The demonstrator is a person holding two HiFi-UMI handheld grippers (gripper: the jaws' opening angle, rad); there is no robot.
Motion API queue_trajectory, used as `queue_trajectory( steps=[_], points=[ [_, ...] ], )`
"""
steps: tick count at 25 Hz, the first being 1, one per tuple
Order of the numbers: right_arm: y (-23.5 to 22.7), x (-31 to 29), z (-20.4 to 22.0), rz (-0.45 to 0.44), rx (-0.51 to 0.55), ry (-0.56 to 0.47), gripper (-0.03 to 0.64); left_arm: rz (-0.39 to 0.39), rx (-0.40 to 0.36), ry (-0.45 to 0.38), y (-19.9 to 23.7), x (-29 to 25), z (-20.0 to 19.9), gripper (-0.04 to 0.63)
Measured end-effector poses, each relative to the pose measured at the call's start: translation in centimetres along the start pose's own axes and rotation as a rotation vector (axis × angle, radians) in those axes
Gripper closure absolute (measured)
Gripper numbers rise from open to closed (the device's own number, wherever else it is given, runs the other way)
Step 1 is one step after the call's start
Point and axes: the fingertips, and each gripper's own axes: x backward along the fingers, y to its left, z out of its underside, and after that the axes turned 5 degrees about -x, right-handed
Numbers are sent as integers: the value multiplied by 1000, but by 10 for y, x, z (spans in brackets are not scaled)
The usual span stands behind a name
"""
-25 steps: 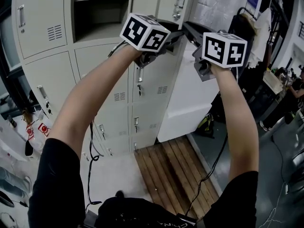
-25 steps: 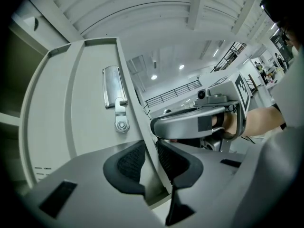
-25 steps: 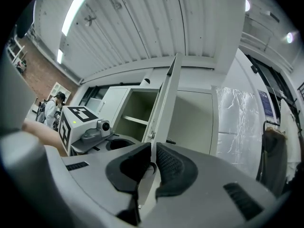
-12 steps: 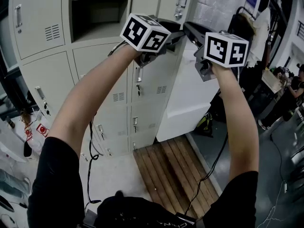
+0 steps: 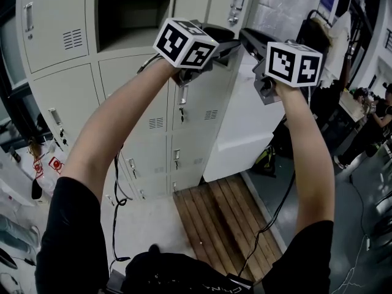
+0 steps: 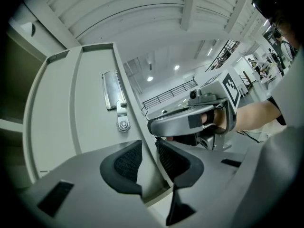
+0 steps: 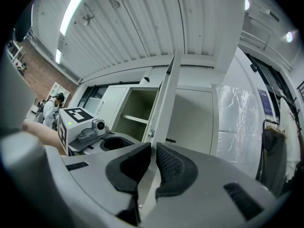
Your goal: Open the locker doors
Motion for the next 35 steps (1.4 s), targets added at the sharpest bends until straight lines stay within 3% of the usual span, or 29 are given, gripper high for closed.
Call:
queue_trajectory(
  steps=[18, 25, 30, 35],
  points=[
    [4, 19, 1, 12, -13, -5, 560, -52, -7, 34, -10, 19, -5, 489],
    [11, 28, 7, -16, -20, -2, 560, -49, 41, 41, -20, 29, -5, 474],
    [17, 38, 12, -41, -17, -22, 560, -129, 49, 15, -20, 54, -6, 474],
    [34, 48, 22, -38, 110, -54, 560, -263, -59, 51, -29, 86, 3, 480]
  ],
)
